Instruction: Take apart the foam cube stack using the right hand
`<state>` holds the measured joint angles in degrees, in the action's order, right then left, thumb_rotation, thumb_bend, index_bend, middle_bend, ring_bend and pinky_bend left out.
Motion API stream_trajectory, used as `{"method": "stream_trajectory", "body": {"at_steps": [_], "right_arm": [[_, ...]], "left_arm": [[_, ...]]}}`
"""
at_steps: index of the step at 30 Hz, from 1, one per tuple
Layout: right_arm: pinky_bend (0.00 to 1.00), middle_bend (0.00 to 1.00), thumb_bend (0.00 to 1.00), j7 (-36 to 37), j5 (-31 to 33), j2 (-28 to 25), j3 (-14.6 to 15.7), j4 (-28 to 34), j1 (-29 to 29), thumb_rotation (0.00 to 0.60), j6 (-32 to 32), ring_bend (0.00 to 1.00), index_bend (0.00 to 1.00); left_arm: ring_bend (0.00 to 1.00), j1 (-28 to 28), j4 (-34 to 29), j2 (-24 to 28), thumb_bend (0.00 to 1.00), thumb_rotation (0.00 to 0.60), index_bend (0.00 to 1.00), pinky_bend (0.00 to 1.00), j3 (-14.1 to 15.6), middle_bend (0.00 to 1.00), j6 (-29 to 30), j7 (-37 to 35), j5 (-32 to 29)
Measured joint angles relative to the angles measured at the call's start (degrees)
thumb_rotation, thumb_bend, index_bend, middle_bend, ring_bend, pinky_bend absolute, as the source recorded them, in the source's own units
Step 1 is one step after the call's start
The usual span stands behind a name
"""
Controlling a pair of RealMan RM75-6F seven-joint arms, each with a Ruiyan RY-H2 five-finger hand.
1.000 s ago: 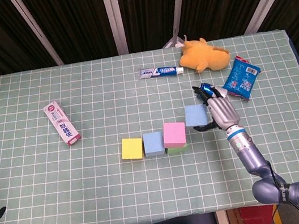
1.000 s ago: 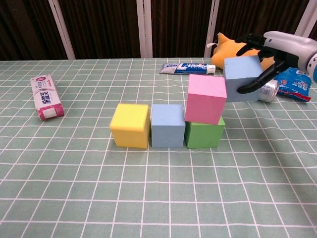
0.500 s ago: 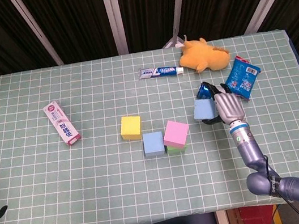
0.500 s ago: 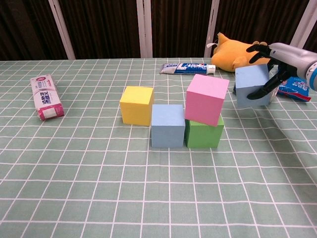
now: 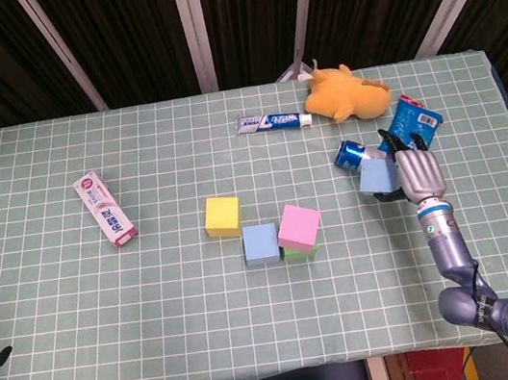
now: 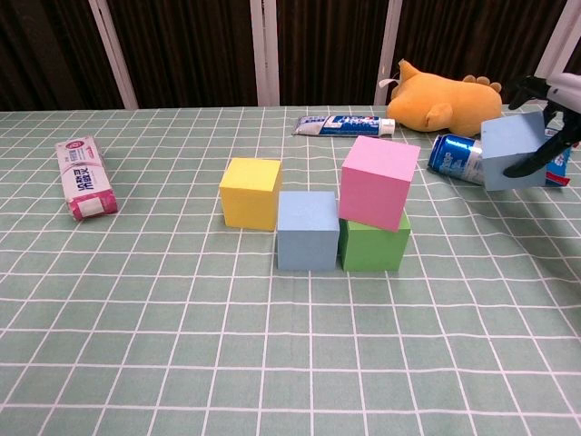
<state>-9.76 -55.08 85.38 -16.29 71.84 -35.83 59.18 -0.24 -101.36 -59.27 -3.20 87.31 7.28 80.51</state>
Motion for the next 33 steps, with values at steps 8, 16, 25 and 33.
{"method": "stream_trajectory", "body": {"at_steps": [8,16,25,33], "right_arm": [[0.09,0.18,0.1,5.8,-2.0,-4.4,1.4,1.6,3.9,0.6,-0.6,0.63,0.04],[0.02,0.18,0.1,9.1,-3.5,-5.4,2.7,0.6,5.4,0.6,-2.8,0.29,0.04],[0.0,0.02,0.1,10.7,-3.5,-7.5,2.9,2.7,5.4,0.6,-6.3,0.0,0.0],[0.0,0.0,0.1,20.5,-3.8,-16.5,0.5,15.1,6.4,0.6,-11.2,0.0,0.0]], "left_arm": [[0.0,0.3,-0.2,0.2,0.13,0.6,0.26,0.0,0.1,0.0,0.5,-0.2,0.1],[0.0,0.4,-0.4,0.2,0.13,0.6,0.26,0.0,0.3,0.0,0.7,0.2,0.3],[0.0,0.4,-0.3,0.1,0.13,0.6,0.26,0.0,0.2,0.0,0.7,0.4,0.1],[0.0,0.3,-0.5,0.1,0.13,0.6,0.26,0.0,0.4,0.0,0.7,0.6,0.4]]}}
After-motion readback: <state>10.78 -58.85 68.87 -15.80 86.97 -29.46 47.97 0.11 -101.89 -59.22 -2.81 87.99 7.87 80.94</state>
